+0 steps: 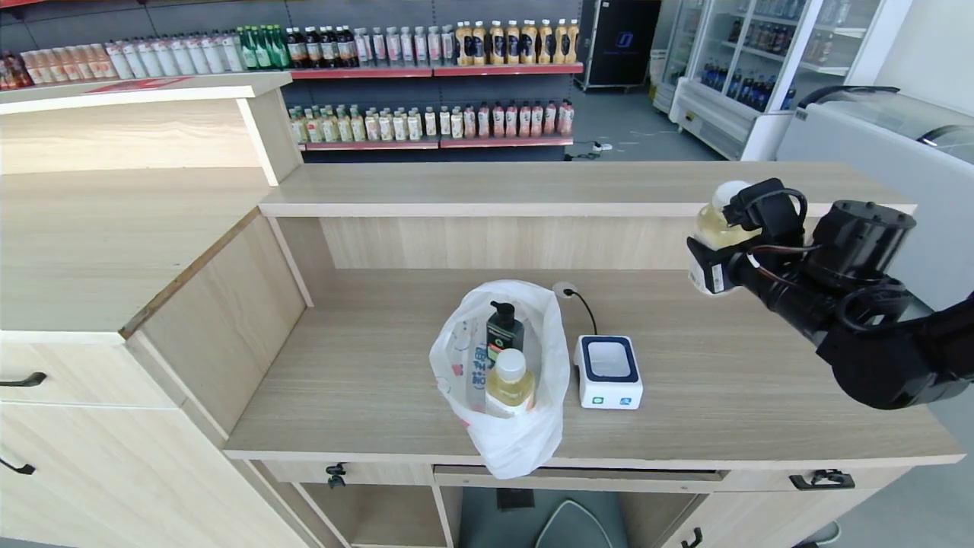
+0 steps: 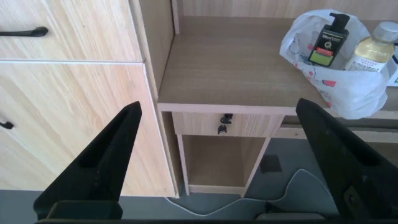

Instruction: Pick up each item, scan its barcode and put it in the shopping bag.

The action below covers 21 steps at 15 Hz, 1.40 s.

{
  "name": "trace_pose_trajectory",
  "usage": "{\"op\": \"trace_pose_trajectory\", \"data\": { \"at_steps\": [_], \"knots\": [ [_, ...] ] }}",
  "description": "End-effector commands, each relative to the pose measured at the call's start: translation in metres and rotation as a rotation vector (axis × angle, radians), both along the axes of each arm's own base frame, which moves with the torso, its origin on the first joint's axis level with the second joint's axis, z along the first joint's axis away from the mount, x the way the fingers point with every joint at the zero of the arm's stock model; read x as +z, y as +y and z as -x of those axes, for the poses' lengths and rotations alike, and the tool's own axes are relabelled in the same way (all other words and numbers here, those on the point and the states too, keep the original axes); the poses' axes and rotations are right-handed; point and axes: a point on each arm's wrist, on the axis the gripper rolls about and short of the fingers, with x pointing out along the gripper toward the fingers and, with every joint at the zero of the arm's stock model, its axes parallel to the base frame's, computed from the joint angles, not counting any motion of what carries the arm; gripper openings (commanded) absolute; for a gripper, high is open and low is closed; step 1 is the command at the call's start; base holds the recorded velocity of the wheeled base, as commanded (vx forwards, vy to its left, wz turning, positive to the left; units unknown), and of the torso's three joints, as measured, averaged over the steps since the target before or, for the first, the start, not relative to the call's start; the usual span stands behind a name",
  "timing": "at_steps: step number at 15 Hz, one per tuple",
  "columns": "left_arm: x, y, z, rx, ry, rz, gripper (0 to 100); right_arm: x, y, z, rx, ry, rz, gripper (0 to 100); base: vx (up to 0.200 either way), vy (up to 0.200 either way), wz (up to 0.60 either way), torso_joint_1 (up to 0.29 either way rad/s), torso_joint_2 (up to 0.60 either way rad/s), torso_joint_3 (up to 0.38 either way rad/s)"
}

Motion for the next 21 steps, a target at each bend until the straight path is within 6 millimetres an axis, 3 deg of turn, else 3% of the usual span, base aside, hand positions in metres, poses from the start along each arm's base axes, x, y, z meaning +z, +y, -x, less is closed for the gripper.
{"op": "trace_pose_trajectory", "data": {
  "at_steps": [1, 7, 15, 21],
  "knots": [
    [0.000, 0.000, 0.000, 0.000, -0.001, 0.000, 100, -0.007, 0.010, -0.003, 0.044, 0.023, -0.006, 0, 0.000, 0.000, 0.00, 0.000, 0.00, 0.000],
    [0.000, 0.000, 0.000, 0.000, -0.001, 0.000, 100, -0.050, 0.018, -0.032, 0.095, 0.148, -0.195, 0, 0.000, 0.000, 0.00, 0.000, 0.00, 0.000],
    [0.000, 0.000, 0.000, 0.000, -0.001, 0.000, 100, -0.062, 0.028, -0.071, 0.134, 0.115, -0.379, 0, 0.000, 0.000, 0.00, 0.000, 0.00, 0.000],
    [0.000, 0.000, 0.000, 0.000, -0.001, 0.000, 100, -0.075, 0.048, -0.071, 0.218, 0.157, -0.366, 0, 0.000, 0.000, 0.00, 0.000, 0.00, 0.000]
  ]
}}
